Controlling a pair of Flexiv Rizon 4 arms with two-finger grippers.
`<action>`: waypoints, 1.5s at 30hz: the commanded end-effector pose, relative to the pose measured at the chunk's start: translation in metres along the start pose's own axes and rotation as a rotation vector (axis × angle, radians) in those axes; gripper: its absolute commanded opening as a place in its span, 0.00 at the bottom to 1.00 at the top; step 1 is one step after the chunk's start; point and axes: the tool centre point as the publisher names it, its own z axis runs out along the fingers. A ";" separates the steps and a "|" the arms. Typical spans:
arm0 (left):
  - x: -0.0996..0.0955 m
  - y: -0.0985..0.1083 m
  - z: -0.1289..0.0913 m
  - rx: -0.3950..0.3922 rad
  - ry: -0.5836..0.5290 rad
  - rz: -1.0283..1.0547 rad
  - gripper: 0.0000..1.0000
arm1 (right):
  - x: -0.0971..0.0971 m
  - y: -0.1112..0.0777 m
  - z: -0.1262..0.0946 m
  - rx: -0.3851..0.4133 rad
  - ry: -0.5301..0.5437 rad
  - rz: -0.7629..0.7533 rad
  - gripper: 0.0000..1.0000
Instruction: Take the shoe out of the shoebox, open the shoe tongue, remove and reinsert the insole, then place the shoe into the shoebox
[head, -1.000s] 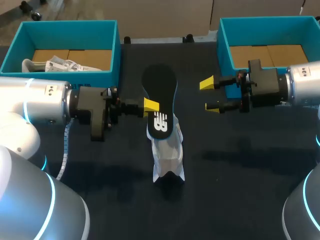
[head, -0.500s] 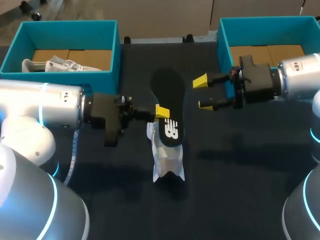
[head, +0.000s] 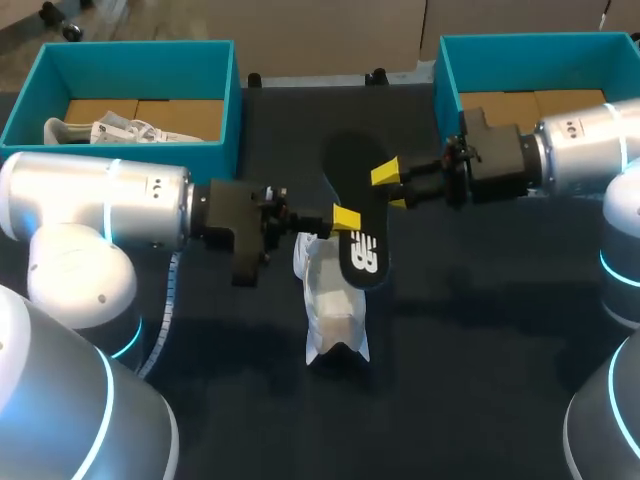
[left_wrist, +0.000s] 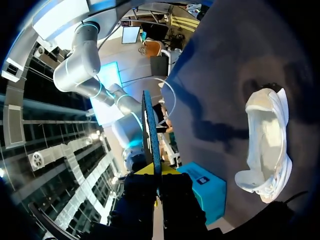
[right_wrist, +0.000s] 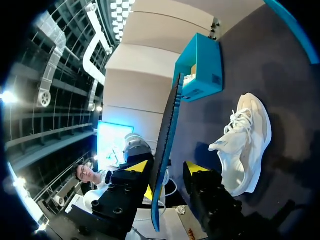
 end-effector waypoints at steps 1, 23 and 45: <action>0.003 0.002 0.010 0.002 -0.002 0.002 0.00 | -0.001 0.001 0.002 -0.008 0.000 -0.002 0.38; 0.008 -0.002 0.012 0.054 0.028 -0.019 0.23 | -0.005 0.002 0.002 -0.005 0.030 -0.028 0.00; 0.016 0.015 -0.039 0.025 0.318 -0.194 1.00 | -0.022 -0.002 0.002 -0.026 0.043 0.010 0.00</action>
